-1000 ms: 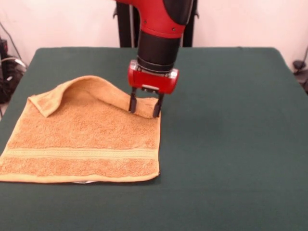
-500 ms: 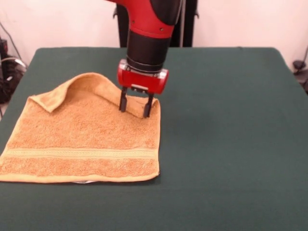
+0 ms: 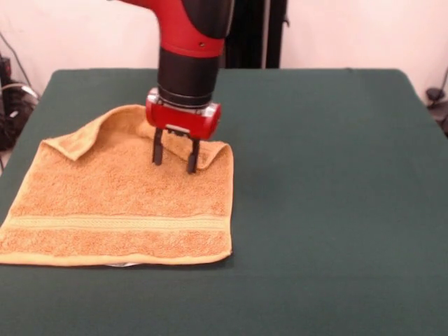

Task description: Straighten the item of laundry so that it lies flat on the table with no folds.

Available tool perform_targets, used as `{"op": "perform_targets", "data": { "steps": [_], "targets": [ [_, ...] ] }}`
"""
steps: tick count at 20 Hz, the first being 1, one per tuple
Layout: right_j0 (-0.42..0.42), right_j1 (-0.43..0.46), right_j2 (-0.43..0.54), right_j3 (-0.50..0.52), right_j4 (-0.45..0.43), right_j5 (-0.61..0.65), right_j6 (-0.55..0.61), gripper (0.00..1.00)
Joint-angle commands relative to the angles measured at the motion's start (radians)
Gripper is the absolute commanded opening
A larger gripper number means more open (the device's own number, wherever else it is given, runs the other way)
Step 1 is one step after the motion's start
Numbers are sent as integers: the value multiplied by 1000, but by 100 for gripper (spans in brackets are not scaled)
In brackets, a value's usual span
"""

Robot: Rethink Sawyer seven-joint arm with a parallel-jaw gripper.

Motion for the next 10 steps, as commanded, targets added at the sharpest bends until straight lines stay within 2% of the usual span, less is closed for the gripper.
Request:
{"op": "perform_targets", "data": {
  "steps": [1,10],
  "targets": [
    [-34,30,152,98,6,93,138,100],
    [-24,1,166,161,27,79,187,100]
  ]
}}
